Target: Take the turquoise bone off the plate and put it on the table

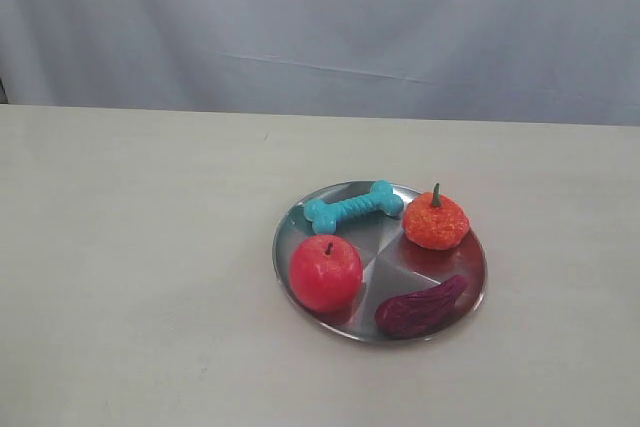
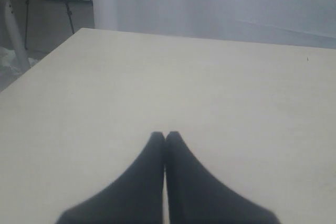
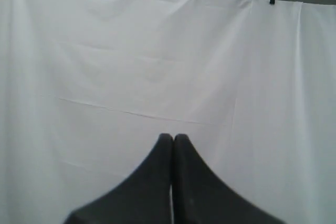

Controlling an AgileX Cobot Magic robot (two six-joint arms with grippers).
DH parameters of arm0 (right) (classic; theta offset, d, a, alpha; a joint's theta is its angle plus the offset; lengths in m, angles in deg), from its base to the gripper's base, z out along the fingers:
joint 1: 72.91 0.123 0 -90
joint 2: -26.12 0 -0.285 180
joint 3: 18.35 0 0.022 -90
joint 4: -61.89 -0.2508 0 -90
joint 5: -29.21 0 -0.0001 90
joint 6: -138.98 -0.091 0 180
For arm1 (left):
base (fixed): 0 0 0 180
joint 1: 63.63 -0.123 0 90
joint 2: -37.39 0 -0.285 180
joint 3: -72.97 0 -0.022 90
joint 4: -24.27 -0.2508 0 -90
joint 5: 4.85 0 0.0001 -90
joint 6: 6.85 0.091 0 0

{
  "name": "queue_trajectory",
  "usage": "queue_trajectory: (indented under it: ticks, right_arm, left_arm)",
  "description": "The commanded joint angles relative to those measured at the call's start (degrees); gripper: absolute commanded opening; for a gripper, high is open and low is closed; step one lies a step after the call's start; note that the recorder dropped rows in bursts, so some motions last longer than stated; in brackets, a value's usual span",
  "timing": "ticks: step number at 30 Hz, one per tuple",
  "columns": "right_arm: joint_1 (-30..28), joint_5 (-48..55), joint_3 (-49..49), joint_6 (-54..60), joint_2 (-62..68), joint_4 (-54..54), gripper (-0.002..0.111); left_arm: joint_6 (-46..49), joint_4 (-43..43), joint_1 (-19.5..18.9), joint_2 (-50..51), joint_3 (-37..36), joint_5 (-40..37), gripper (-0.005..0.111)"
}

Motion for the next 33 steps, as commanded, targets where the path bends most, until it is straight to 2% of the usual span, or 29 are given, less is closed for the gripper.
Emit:
queue_trajectory:
  ticks: [1,4,6,11,13,16,18,22,25,30,33]
  right_arm:
    - [0.02,-5.72,-0.20,1.05,-0.35,0.44,0.000]
    - [0.02,-10.73,-0.20,0.00,-0.35,0.44,0.000]
    - [0.02,-13.91,-0.20,-5.86,-0.35,0.44,0.000]
    - [0.02,-17.38,-0.20,-43.62,-0.35,0.44,0.000]
    - [0.02,-17.38,-0.20,-50.79,-0.35,0.44,0.000]
    - [0.02,-15.84,-0.20,-51.46,-0.35,0.44,0.000]
    - [0.02,-9.76,2.38,-51.32,-0.35,1.49,0.000]
    - [0.02,11.45,12.14,-51.22,0.27,7.78,0.000]
    - [0.02,19.96,19.62,-51.22,5.36,11.52,0.000]
    - [0.26,24.79,30.87,-51.21,18.42,12.29,0.000]
    - [2.82,30.20,37.89,-49.00,27.69,12.29,0.000]
  left_arm:
    - [-0.03,-0.05,0.28,-0.07,-0.15,0.23,0.000]
    - [-0.03,-0.05,0.28,-0.07,-0.15,0.23,0.000]
    - [-0.03,-0.05,0.28,-0.07,-0.15,0.23,0.000]
    - [-0.03,-0.05,0.28,-0.07,-0.15,0.23,0.000]
    - [-0.03,-0.05,0.28,-0.07,-0.15,0.23,0.000]
    - [-0.03,-0.05,0.28,-0.07,-0.15,0.23,0.000]
    - [-0.03,-0.05,0.28,-0.07,-0.15,0.23,0.000]
    - [-0.03,-0.05,0.28,-0.07,-0.15,0.23,0.000]
    - [-0.03,-0.05,0.28,-0.07,-0.15,0.23,0.000]
    - [-0.03,-0.05,0.28,-0.07,-0.15,0.23,0.000]
    - [-0.03,-0.05,0.28,-0.07,-0.15,0.23,0.000]
